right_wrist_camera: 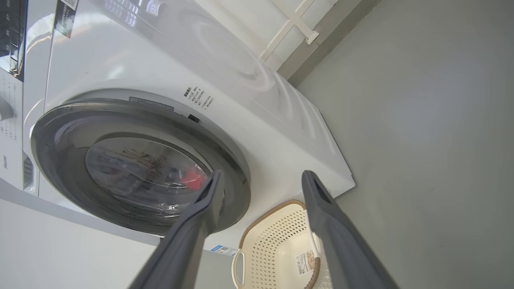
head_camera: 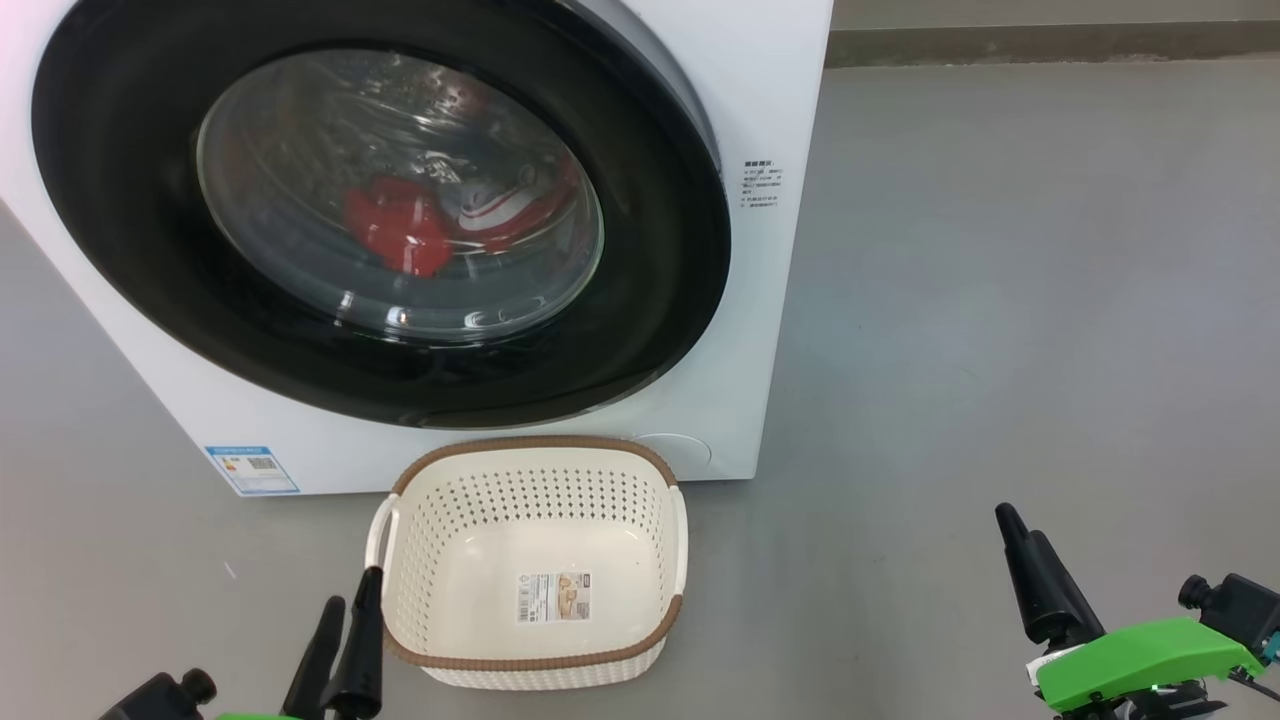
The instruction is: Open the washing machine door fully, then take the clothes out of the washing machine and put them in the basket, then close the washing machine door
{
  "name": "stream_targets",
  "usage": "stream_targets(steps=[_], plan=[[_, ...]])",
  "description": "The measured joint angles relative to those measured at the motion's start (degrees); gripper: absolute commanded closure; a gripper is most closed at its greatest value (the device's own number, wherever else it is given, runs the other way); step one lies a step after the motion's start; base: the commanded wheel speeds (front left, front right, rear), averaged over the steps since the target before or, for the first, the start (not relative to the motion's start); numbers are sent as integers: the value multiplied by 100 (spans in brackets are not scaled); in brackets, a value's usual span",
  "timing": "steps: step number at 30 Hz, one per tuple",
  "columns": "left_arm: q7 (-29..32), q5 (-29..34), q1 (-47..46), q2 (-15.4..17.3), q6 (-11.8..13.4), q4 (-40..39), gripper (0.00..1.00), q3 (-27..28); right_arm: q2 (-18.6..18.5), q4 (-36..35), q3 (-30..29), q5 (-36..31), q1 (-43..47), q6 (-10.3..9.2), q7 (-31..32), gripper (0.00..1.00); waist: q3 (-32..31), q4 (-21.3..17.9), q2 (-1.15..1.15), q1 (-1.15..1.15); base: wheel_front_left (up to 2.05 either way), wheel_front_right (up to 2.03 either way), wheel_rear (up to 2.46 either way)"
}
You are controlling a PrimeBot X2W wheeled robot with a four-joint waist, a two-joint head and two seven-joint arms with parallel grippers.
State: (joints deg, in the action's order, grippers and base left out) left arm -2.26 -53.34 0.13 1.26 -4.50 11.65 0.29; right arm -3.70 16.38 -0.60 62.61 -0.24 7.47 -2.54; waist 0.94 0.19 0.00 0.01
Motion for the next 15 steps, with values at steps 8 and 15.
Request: stream_targets(steps=[8, 15], plan=[[-146, 560, 1, 3, 53, -109, 0, -48, -52, -64, 137, -431, 0, -1, -134, 0, 21, 11, 0, 0, 0, 0, 0], [-274, 1000, 4, 12, 104, -202, 0, -73, -116, -99, 181, -810, 0, 0, -254, 0, 13, 8, 0, 0, 0, 0, 0]])
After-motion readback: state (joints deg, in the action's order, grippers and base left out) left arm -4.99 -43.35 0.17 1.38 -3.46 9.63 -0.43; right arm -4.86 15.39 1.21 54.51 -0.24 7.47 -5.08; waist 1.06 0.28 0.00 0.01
